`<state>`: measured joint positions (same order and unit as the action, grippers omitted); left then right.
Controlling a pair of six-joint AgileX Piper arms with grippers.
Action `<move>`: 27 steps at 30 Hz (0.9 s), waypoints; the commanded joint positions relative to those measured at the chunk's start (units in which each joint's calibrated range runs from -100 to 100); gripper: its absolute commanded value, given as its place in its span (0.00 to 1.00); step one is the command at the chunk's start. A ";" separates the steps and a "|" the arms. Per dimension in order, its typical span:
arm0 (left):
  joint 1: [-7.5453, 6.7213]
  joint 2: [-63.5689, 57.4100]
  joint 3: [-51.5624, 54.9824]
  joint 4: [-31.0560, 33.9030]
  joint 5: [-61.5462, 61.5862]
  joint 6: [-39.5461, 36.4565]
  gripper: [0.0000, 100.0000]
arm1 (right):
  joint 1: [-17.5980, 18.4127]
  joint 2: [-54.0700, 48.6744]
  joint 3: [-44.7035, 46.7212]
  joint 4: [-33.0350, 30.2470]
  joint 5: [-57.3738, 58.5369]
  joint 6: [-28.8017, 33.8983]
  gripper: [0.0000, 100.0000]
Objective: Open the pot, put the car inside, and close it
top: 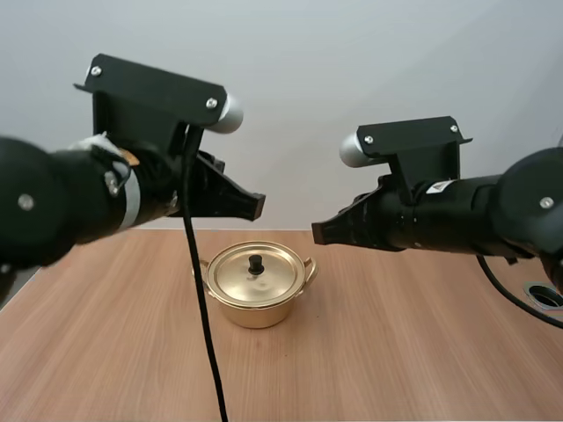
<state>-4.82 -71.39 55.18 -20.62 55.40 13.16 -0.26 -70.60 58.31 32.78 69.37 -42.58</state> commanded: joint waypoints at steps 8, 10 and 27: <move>0.09 -28.61 23.26 0.60 -16.12 -2.28 0.00 | -0.02 -25.26 5.24 -0.10 -9.68 0.48 0.00; 0.09 -28.61 24.85 0.18 -24.60 -3.42 0.00 | -0.02 -25.02 6.52 0.47 -12.02 0.48 0.00; 0.66 -28.61 44.82 3.51 -48.08 -15.04 0.00 | -0.02 -25.03 31.22 3.31 -46.00 -3.26 0.00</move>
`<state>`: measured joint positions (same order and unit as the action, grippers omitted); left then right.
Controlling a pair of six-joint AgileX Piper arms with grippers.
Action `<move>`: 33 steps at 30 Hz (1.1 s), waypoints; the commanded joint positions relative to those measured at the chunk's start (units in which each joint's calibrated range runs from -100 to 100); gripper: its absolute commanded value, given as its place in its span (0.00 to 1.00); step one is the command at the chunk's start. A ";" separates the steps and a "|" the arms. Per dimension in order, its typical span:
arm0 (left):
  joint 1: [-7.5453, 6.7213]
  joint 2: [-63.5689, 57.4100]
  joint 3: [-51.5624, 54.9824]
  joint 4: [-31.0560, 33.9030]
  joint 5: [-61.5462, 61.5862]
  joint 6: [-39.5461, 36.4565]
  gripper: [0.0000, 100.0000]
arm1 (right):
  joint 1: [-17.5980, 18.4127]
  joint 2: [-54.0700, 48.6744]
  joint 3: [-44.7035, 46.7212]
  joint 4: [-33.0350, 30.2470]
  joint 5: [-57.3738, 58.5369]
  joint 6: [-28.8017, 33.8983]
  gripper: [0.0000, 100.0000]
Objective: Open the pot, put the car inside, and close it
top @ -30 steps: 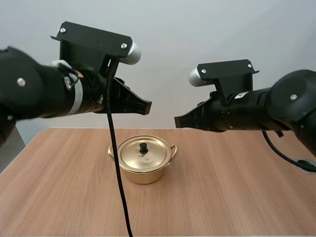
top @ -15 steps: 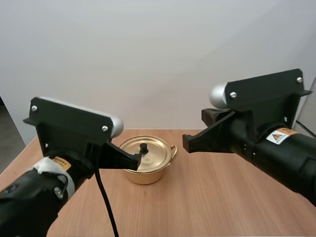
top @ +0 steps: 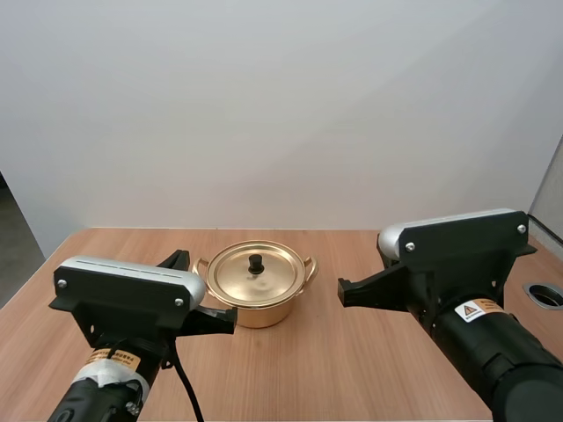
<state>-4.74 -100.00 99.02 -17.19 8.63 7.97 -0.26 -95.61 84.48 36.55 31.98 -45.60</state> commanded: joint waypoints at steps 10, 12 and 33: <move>2.52 0.00 0.98 13.30 17.36 -18.34 0.00 | 0.07 -0.03 13.24 -6.84 -10.93 0.07 0.00; 2.54 0.00 0.98 14.78 19.73 -18.38 0.00 | 0.07 -0.03 14.06 -6.71 -10.93 0.07 0.00; 2.54 0.00 0.98 14.78 20.03 -18.38 0.00 | 0.07 -0.17 15.52 -10.08 -23.60 -0.33 0.00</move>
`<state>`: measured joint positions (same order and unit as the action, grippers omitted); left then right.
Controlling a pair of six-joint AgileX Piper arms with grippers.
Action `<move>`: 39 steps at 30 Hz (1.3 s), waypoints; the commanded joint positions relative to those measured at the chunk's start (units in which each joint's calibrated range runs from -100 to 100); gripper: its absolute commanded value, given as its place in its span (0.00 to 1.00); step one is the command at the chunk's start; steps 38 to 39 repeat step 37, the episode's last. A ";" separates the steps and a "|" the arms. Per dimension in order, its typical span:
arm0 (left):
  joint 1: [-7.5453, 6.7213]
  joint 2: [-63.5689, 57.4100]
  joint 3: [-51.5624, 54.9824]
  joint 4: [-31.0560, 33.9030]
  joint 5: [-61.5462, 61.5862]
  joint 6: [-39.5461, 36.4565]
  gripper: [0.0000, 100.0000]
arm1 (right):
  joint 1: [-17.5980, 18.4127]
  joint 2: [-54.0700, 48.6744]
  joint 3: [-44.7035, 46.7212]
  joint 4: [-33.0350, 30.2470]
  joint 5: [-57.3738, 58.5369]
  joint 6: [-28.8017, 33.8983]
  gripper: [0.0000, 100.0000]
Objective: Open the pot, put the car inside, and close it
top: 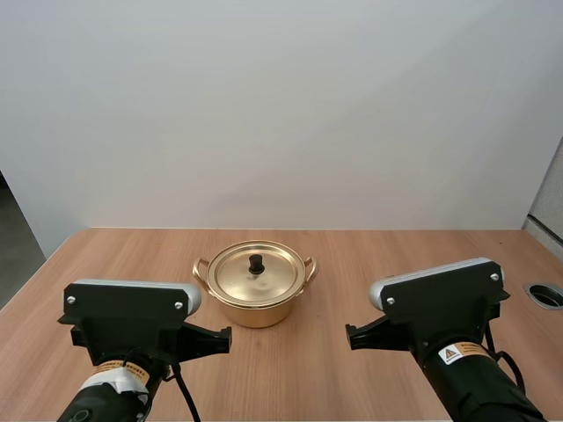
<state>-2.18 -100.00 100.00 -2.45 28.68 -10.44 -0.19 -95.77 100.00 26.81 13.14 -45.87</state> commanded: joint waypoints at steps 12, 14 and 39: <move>-0.02 0.00 0.00 0.03 -0.02 0.04 0.00 | 0.01 -0.01 0.00 -21.88 0.93 19.30 0.00; -0.02 0.00 0.00 0.03 -0.02 0.04 0.00 | 0.01 -0.26 0.00 -30.81 3.29 28.61 0.00; -0.02 0.00 0.00 0.03 -0.02 0.04 0.00 | 0.01 -4.23 0.00 -34.28 18.53 31.65 0.00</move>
